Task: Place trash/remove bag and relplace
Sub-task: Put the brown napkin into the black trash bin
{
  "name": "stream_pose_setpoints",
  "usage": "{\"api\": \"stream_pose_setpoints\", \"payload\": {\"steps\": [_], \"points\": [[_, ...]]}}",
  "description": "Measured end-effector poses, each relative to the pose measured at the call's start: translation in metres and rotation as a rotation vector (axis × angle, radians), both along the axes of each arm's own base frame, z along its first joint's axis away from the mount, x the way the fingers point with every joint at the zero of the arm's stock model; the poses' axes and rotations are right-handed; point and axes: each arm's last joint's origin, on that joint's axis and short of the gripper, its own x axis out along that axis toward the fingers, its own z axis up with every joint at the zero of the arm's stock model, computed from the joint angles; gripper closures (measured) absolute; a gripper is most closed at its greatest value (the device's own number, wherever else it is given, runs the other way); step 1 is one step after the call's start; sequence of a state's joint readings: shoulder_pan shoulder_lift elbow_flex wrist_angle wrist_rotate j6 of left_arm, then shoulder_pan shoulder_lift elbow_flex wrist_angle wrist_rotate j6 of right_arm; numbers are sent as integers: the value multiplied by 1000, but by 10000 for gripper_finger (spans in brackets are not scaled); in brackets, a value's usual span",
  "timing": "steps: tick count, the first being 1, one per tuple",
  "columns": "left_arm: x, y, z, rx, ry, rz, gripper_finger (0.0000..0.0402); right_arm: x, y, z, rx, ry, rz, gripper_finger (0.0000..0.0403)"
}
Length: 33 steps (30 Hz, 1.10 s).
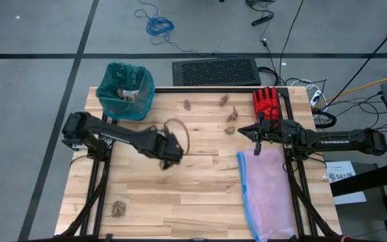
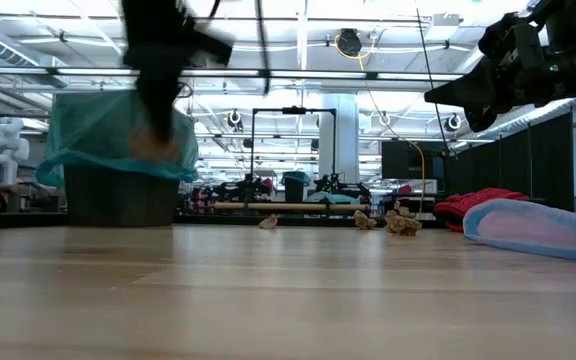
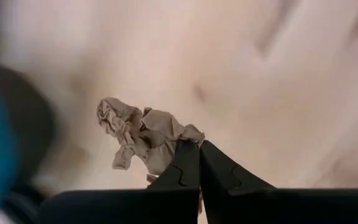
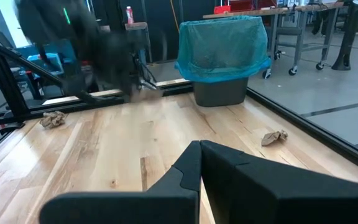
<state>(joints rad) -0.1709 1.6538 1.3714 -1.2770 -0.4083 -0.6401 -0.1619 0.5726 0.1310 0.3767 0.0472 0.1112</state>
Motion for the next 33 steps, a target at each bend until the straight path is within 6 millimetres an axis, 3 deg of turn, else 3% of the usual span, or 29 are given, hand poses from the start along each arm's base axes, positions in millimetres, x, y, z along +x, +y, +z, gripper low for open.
{"api": "stream_pose_setpoints", "payload": {"steps": [5,8,11,13,18,22,27,33], "points": [[-5,23,88,232,-78,67,401,0,0,0,0,0,0,403],[-15,43,132,271,-212,90,401,0,0,0,0,1,0,403],[-34,70,167,308,-322,184,401,0,0,-1,2,8,0,403],[-51,85,181,330,-345,227,401,0,0,-1,3,12,0,403],[-86,122,197,368,-364,375,401,0,0,-1,9,11,0,403],[-100,146,198,396,-315,453,401,1,0,-2,10,14,0,403],[-111,171,195,376,-233,473,401,1,0,-3,12,25,0,403],[-113,185,178,367,-114,469,384,2,0,-4,14,34,-1,403]]}}
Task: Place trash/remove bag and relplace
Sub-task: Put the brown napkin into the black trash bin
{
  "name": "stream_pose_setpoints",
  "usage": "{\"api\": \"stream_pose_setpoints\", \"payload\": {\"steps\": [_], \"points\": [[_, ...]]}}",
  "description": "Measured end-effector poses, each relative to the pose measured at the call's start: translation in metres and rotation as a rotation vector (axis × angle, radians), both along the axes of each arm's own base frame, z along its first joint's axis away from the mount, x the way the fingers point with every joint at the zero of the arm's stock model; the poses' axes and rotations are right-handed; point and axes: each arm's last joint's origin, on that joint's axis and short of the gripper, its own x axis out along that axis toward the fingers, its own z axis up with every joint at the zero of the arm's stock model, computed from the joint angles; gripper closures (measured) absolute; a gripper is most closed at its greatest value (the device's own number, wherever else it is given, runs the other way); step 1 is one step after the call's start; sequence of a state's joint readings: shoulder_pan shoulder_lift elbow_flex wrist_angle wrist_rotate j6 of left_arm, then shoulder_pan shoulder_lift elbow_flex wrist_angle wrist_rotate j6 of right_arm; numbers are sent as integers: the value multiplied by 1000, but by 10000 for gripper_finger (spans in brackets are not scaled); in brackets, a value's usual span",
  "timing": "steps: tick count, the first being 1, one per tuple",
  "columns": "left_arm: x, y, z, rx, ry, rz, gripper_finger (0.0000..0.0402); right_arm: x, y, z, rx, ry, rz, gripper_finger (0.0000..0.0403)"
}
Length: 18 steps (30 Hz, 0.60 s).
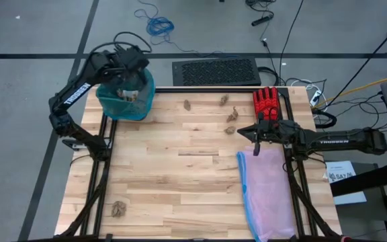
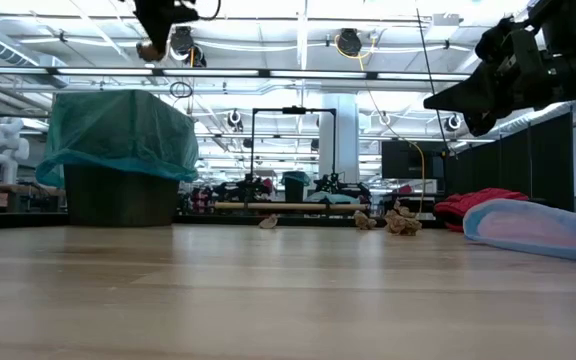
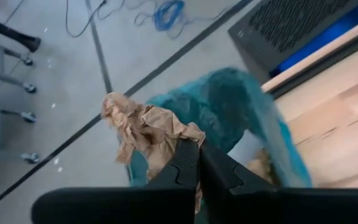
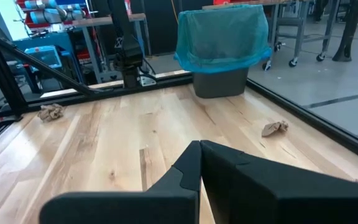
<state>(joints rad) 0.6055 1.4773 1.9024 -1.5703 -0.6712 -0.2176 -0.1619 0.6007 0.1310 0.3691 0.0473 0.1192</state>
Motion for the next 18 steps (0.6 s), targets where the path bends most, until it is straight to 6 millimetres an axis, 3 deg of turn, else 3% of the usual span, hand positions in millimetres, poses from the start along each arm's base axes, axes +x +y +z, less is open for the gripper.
{"api": "stream_pose_setpoints", "payload": {"steps": [9,18], "points": [[-4,17,-35,-70,165,46,302,2,0,-3,3,21,0,403],[-6,20,-37,-65,213,43,276,2,0,-3,4,22,0,403]]}}
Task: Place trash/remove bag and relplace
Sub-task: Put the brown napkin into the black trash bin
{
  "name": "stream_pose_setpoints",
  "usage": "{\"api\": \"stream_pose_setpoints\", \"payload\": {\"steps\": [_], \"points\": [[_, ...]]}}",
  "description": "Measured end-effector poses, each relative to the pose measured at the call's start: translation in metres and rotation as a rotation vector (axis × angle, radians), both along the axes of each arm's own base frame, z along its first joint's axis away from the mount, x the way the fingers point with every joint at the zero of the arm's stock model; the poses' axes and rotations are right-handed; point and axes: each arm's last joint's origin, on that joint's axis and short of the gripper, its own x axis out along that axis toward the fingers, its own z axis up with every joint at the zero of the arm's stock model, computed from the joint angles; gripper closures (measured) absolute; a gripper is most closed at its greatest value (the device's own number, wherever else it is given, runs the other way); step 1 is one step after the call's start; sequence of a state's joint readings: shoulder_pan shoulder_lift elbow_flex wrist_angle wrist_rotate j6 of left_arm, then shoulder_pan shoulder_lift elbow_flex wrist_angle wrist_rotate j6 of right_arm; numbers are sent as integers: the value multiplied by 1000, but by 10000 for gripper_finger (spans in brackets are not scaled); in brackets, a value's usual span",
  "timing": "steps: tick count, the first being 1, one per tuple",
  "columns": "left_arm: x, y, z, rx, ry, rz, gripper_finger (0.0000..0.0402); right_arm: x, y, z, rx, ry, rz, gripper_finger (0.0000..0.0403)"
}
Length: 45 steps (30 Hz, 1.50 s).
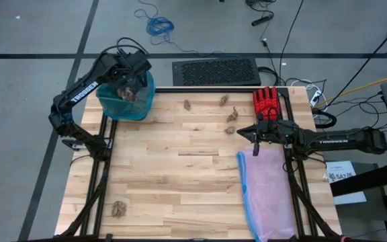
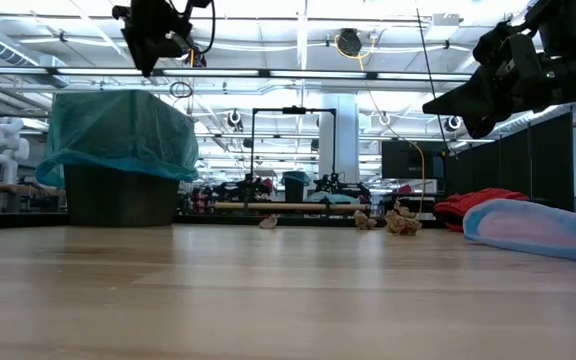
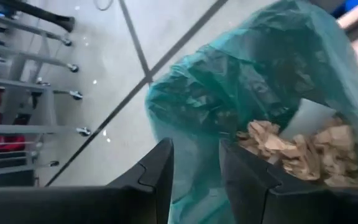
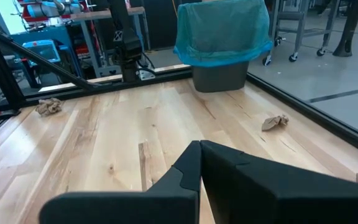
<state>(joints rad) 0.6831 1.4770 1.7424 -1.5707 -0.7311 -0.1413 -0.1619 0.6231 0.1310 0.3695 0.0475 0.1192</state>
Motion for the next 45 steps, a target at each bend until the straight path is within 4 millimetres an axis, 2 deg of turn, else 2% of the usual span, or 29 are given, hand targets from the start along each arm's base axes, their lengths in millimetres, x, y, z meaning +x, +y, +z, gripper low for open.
{"api": "stream_pose_setpoints", "payload": {"steps": [4,11,20,25,31,35,40,45], "points": [[12,-17,-2,-158,-136,-117,301,0,0,0,0,-3,0,403],[42,-63,-4,-331,-263,-306,394,0,0,1,8,-13,-1,403],[76,-133,-12,-431,-293,-477,400,0,0,1,10,-8,-1,403],[109,-179,-35,-470,-237,-599,400,1,0,-1,11,1,-1,403],[144,-237,-83,-550,-59,-717,401,1,0,-1,12,7,-1,403],[160,-272,-111,-622,-22,-790,401,1,0,-1,12,7,-1,403],[165,-301,-133,-663,15,-834,401,1,0,-2,16,7,-2,403],[160,-316,-138,-726,3,-749,401,1,0,-2,19,10,-2,403]]}}
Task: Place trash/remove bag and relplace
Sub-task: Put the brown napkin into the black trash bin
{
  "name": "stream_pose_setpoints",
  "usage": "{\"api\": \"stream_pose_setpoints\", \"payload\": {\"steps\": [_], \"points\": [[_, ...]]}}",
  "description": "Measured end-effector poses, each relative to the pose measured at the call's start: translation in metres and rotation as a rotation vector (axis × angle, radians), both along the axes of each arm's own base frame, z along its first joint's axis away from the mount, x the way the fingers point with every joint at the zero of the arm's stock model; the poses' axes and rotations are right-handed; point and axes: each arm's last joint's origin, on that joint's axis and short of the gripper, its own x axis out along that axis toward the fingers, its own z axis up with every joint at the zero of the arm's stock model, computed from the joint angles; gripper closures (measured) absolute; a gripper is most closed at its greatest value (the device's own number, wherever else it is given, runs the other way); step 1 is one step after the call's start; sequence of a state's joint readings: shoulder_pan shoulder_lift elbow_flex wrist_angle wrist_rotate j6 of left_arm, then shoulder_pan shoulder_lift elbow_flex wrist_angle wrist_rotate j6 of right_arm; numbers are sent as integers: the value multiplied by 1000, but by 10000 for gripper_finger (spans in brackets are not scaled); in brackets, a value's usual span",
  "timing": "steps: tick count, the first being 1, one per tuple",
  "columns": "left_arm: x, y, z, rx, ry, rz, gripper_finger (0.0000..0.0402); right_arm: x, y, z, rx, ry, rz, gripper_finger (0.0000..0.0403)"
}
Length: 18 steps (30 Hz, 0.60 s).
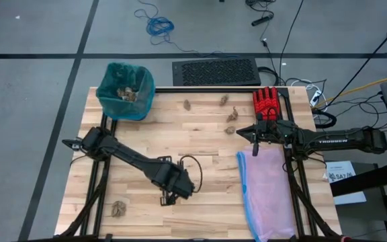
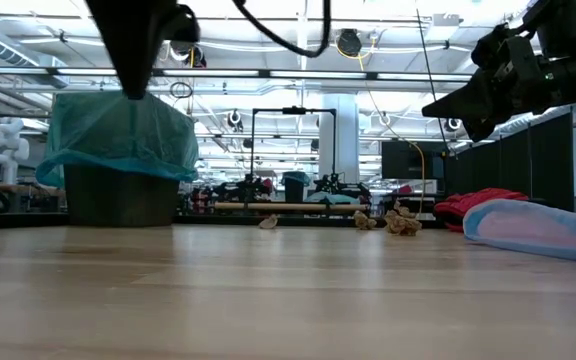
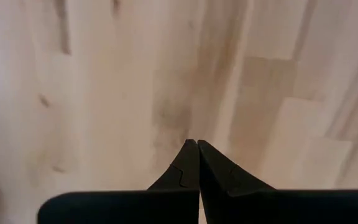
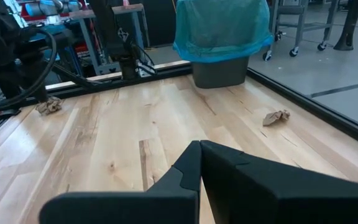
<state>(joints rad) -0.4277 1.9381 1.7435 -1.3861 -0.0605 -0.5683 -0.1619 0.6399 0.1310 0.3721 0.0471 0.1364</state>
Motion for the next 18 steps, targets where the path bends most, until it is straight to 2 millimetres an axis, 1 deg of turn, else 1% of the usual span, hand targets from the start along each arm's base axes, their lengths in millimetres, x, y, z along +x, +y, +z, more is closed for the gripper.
{"api": "stream_pose_setpoints", "payload": {"steps": [6,9,13,16,18], "points": [[-14,-8,1,31,72,213,401,0,0,0,-8,0,1,403],[-22,-19,1,8,114,265,401,0,0,0,-8,0,1,403],[-34,-38,1,5,130,268,398,0,0,0,-9,1,1,403],[-42,-51,-1,13,138,254,379,0,0,0,-9,1,1,403],[-50,-58,-9,18,184,262,363,0,0,0,-9,-1,1,403]]}}
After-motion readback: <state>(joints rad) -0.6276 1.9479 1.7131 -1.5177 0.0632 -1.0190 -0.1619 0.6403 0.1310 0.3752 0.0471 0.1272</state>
